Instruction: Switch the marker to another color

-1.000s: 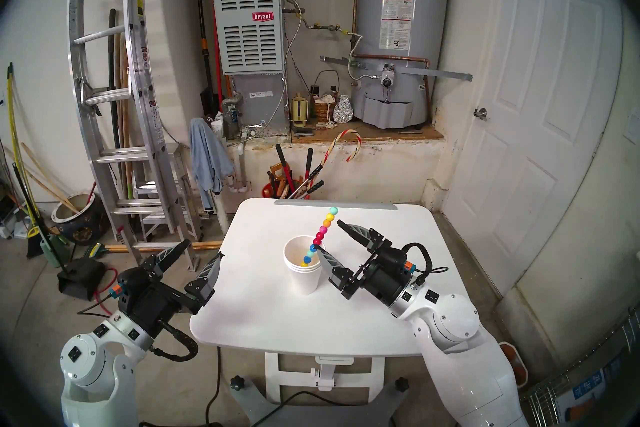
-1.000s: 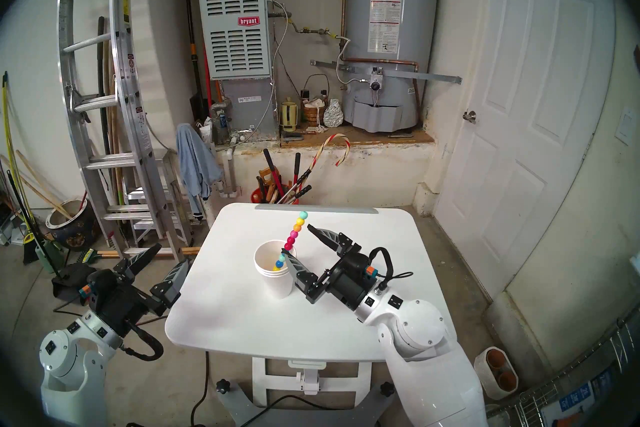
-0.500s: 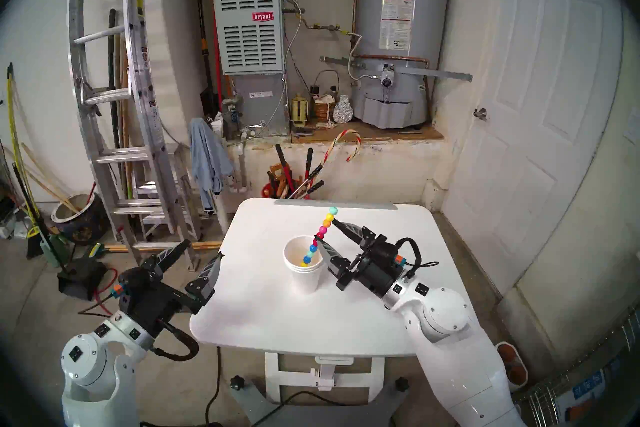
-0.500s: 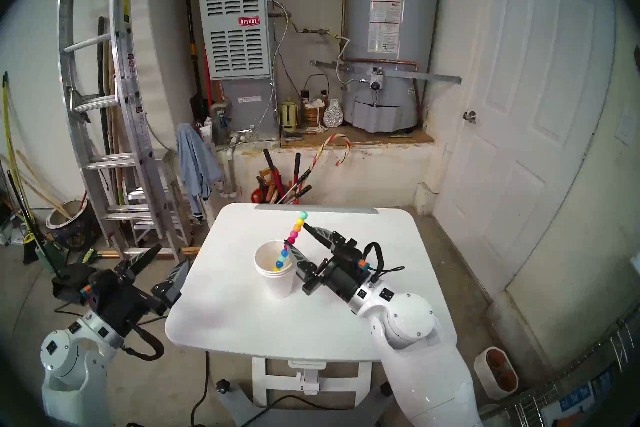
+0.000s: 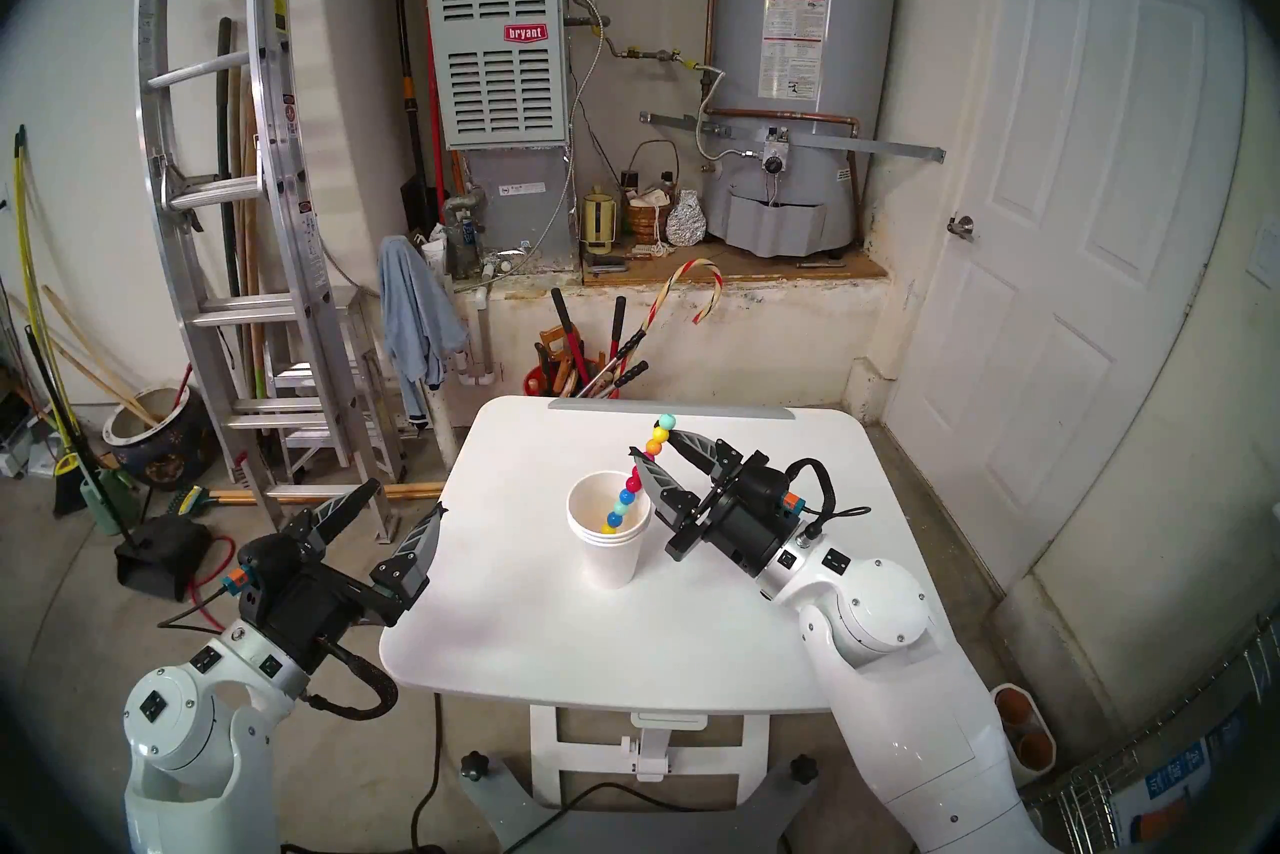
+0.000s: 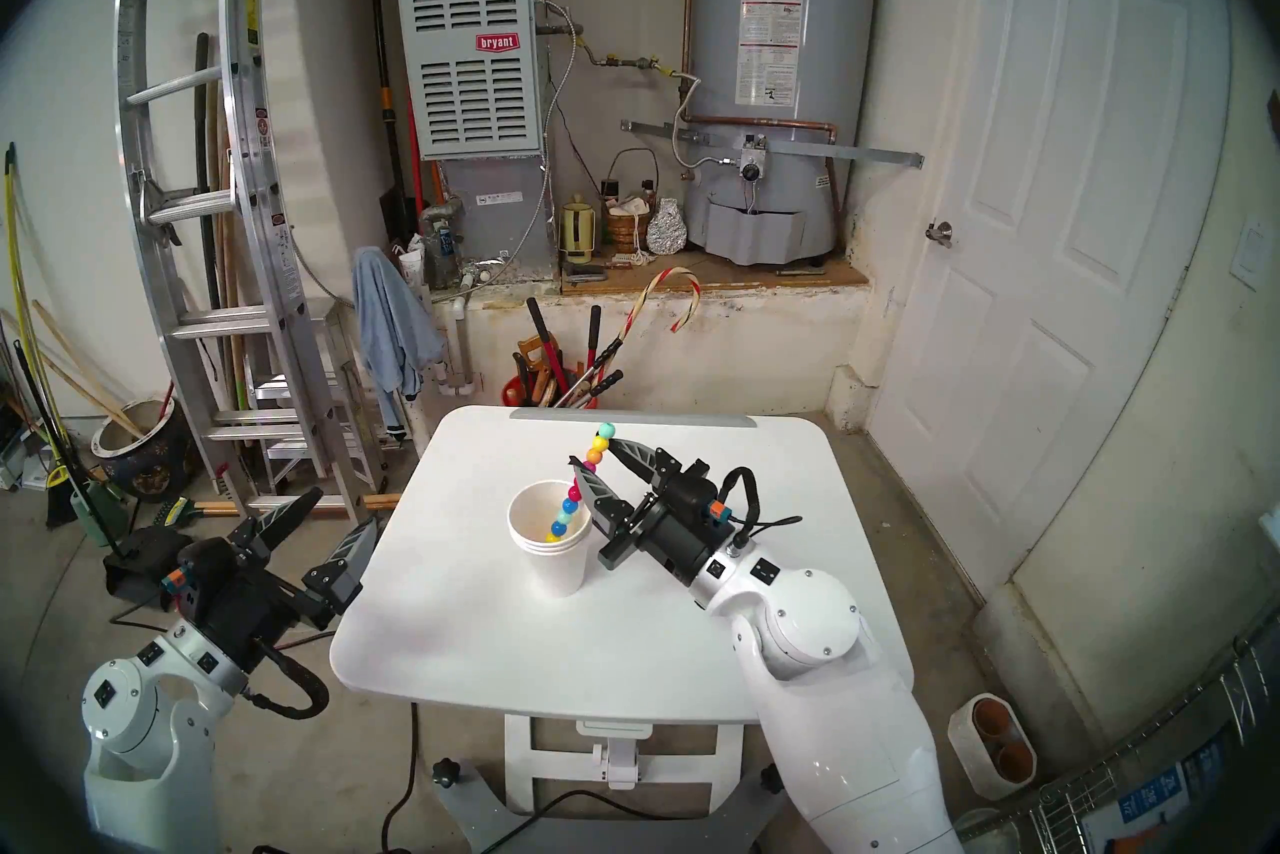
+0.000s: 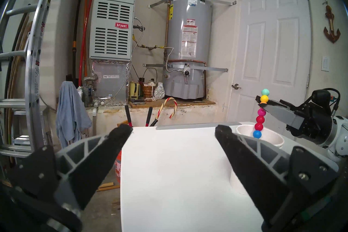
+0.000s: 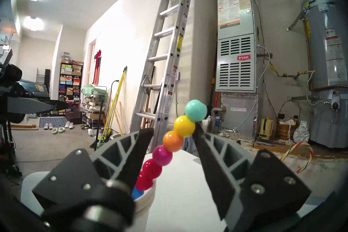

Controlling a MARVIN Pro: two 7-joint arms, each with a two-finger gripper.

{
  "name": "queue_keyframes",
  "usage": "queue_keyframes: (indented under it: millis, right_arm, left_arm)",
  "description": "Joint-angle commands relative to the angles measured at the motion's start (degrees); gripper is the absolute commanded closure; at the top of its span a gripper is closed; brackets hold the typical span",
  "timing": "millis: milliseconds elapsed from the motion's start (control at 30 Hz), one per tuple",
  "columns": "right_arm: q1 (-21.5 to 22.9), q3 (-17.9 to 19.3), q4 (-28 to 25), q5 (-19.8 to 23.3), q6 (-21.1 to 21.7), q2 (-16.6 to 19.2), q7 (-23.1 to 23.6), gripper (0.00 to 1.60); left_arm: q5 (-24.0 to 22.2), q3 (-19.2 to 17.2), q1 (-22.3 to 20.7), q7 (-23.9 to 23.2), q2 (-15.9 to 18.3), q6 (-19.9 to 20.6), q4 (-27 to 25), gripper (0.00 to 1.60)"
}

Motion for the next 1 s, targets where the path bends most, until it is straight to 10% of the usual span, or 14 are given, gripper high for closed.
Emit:
queue_keyframes:
  millis: [0, 433, 600, 967]
  right_arm:
    - [1.5, -0.1, -0.9, 0.4, -0.5, -0.7, 0.0, 0.83]
    - [1.8, -0.5, -0.9, 0.4, -1.2, -0.9, 0.1, 1.05]
    - [1.7, -0.8, -2.0, 0.3, -1.5, -1.0, 0.1, 1.60]
    - [0.1, -0.9, -9.7, 0.3, -0.3, -0.1, 0.3, 1.60]
  left_arm:
    - [-0.1, 0.1, 0.1, -0.1, 0.0, 0.1, -0.9, 0.00]
    - [-0.1, 0.0, 0.3, -0.3, -0.1, -0.1, -1.0, 0.00]
    - [-0.2, -0.1, 0.4, -0.3, -0.2, 0.0, -1.5, 0.00]
    - [-0.5, -0.3, 0.9, -0.3, -0.5, 0.0, -3.0, 0.00]
